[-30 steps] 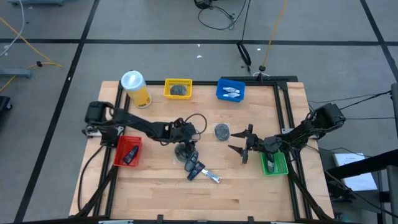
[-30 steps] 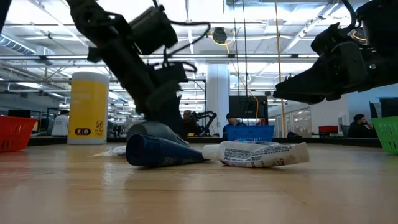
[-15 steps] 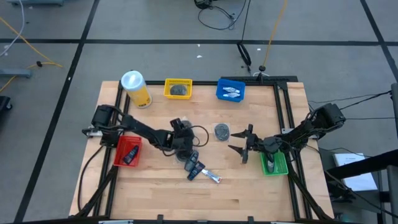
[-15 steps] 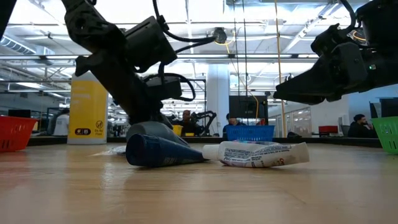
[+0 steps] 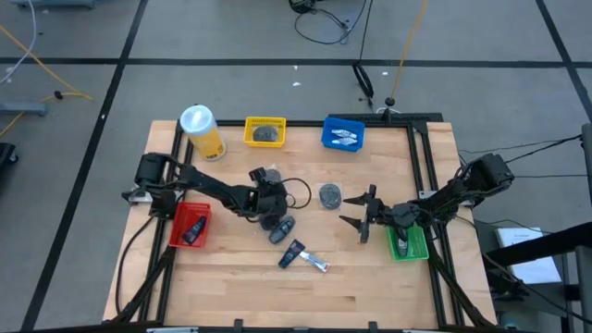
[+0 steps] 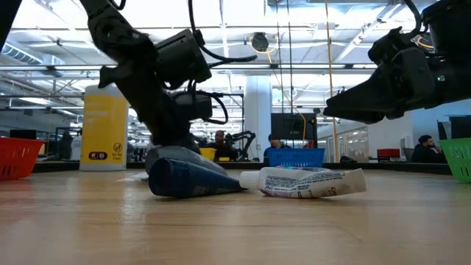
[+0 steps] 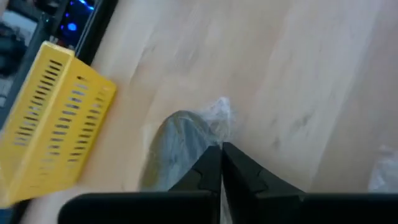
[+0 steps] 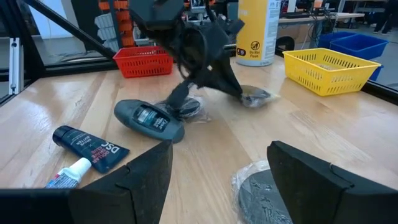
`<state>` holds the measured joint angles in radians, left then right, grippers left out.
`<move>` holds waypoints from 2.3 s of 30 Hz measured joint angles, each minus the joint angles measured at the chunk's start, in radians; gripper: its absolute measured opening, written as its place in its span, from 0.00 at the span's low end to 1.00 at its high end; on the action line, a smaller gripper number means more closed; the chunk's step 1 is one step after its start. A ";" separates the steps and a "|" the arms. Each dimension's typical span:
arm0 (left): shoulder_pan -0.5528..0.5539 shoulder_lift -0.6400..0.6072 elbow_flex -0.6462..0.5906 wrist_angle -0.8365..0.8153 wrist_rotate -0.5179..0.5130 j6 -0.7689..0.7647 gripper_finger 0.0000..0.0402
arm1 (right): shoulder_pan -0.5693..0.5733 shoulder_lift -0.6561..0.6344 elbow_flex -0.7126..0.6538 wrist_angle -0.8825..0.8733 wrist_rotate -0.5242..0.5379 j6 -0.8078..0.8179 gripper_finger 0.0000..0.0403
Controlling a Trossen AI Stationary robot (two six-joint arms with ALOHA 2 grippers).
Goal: Pick & Place Travel size toiletries
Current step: Put the black hairbrush into the yellow bin
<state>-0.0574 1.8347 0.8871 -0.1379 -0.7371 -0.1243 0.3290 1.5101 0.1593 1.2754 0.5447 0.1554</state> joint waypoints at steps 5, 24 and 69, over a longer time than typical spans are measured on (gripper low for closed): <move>0.021 -0.117 0.051 -0.016 0.006 0.040 0.01 | 0.000 0.000 0.000 0.004 -0.005 0.001 0.63; 0.694 -0.266 0.269 -0.128 0.706 0.417 0.00 | 0.000 0.000 0.000 0.030 -0.023 -0.015 0.63; 0.540 -0.253 0.122 0.115 1.024 0.360 0.55 | -0.002 0.000 0.061 -0.088 -0.079 -0.082 0.63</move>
<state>0.4823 1.5816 1.0096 -0.0234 0.2868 0.2362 0.3270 1.5097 0.2202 1.1871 0.4653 0.0733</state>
